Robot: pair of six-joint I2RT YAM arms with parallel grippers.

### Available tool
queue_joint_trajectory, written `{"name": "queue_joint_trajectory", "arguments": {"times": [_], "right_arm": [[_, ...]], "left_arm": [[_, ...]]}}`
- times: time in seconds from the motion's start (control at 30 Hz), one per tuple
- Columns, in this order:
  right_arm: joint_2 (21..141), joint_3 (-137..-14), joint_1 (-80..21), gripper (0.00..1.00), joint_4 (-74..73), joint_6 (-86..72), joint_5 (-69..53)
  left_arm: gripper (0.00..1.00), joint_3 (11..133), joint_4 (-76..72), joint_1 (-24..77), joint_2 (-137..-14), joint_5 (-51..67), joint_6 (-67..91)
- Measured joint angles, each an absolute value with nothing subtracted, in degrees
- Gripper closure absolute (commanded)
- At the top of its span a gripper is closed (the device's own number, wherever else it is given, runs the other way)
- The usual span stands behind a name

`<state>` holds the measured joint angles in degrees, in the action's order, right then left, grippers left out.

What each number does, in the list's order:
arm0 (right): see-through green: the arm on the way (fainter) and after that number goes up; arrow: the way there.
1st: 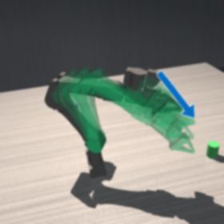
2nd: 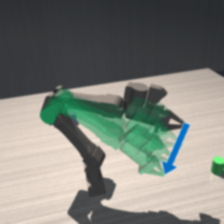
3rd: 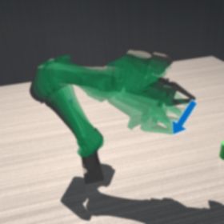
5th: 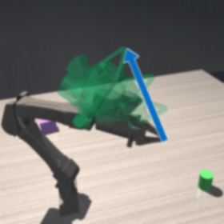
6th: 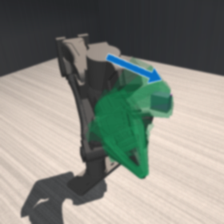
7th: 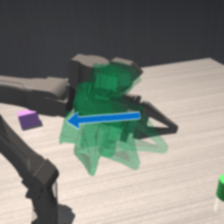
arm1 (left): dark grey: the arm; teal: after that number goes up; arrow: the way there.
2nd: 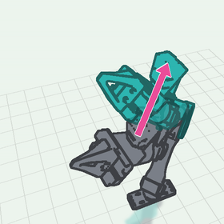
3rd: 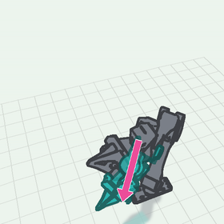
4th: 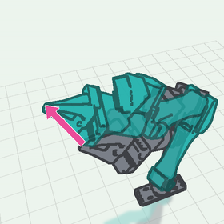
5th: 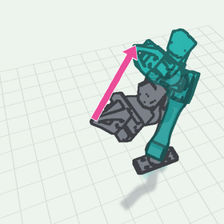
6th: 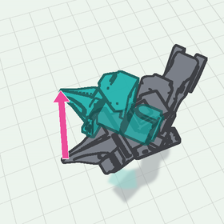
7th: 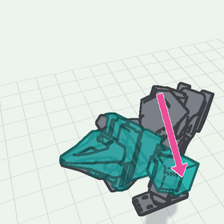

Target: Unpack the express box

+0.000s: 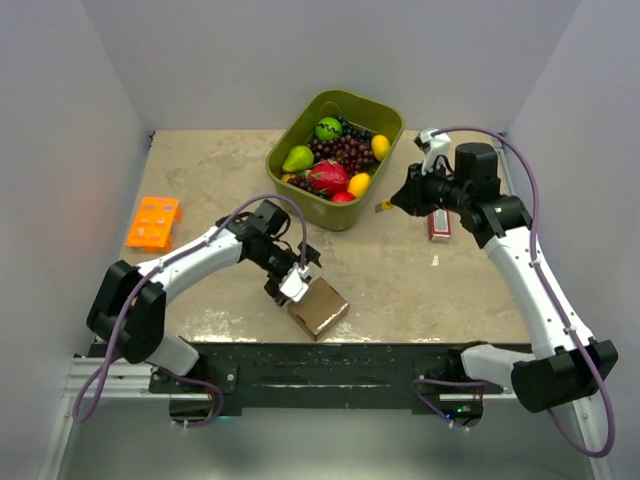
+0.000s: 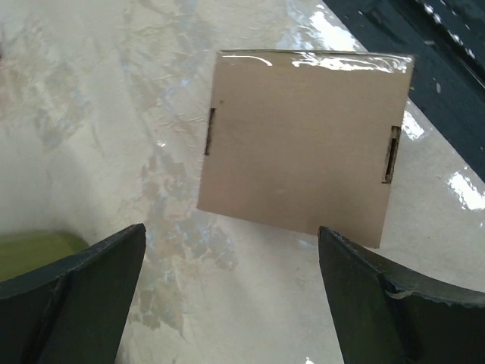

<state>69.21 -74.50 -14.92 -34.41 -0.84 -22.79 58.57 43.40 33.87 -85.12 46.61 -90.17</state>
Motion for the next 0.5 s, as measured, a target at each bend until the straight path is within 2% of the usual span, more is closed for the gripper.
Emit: {"name": "queue_joint_trajectory", "arguments": {"times": [0.2,0.4,0.5], "right_arm": [[68.49,-73.17,-10.5,1.0,-37.19,-3.09,-23.51],[66.54,-70.87,-9.41,1.0,-39.16,-4.14,-25.82],[64.75,-69.54,-9.41,1.0,-39.86,-4.05,-26.48]], "left_arm": [[0.0,59.68,48.14,36.91,-87.59,46.72,-101.71],[0.0,76.88,64.82,38.17,-102.08,48.27,-104.88],[0.0,78.87,68.07,38.15,-104.03,49.39,-103.02]]}}
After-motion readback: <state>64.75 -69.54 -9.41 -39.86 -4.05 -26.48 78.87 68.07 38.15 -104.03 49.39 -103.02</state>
